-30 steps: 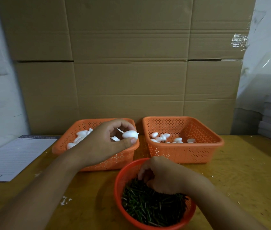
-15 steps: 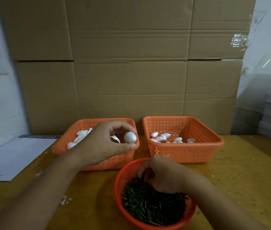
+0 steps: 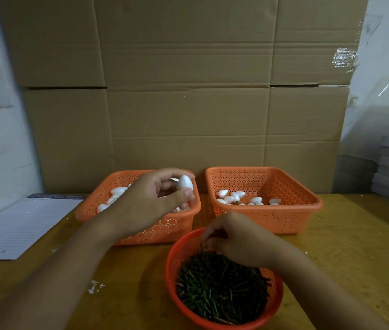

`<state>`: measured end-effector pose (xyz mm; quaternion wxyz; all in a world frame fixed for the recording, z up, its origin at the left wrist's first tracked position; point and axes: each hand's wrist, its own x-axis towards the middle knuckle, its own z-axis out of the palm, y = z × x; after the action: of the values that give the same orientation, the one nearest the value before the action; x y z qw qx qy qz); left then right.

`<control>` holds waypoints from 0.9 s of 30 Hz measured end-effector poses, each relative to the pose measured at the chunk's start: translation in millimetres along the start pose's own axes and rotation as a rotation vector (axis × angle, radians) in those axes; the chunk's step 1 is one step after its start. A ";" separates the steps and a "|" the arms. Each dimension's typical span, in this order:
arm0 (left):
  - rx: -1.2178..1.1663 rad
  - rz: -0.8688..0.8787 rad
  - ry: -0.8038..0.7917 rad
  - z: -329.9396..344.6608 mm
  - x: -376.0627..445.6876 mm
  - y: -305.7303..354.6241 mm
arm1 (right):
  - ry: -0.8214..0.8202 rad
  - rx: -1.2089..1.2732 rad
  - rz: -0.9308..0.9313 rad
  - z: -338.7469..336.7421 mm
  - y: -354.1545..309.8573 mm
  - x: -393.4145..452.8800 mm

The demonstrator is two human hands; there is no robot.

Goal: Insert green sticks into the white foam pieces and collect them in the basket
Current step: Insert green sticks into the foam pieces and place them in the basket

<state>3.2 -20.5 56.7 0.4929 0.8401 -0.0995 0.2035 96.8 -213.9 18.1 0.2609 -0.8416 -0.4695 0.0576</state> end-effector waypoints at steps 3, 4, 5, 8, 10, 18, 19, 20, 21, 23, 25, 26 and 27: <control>-0.064 -0.045 -0.003 -0.9 0.2 2.1 | 0.058 0.204 0.026 -1.9 0.7 1.0; -0.088 -0.061 -0.004 -1.0 0.4 2.9 | 0.069 0.330 0.049 -1.8 0.9 0.8; -0.105 -0.067 -0.003 -1.3 0.4 3.6 | 0.069 0.490 0.080 -2.1 0.7 0.3; -0.128 -0.047 0.009 -1.8 -0.2 4.7 | 0.044 0.948 0.130 -7.3 -3.1 -1.5; -0.161 -0.040 0.010 -2.9 -0.4 4.3 | 0.010 1.161 0.101 -12.3 -5.1 -2.3; -0.311 -0.081 0.036 -6.0 -0.6 3.8 | 0.032 1.404 0.047 -19.4 -8.6 -4.3; -0.316 -0.082 0.035 -6.2 -0.6 3.4 | 0.045 1.404 0.047 -19.5 -9.1 -4.6; -0.320 -0.084 0.034 -6.2 -0.6 3.1 | 0.054 1.402 0.048 -19.5 -9.5 -4.8; -0.323 -0.082 0.032 -6.2 -0.5 2.5 | 0.060 1.401 0.049 -19.6 -10.1 -5.2; -0.327 -0.069 0.023 -5.8 -0.7 1.7 | 0.066 1.399 0.049 -19.8 -11.1 -5.6; -0.327 -0.057 0.023 -6.0 -0.9 0.6 | 0.071 1.393 0.047 -19.8 -12.0 -5.8; -0.324 -0.055 0.024 -6.3 -0.9 0.0 | 0.077 1.389 0.048 -19.7 -12.2 -5.5; -0.322 -0.055 0.024 -6.8 -0.9 -0.6 | 0.085 1.382 0.051 -19.7 -12.1 -5.4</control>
<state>0.9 -14.3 58.8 0.6279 0.7500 -0.1019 0.1812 91.4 -220.8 40.1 0.7541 -0.4944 -0.2946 0.3165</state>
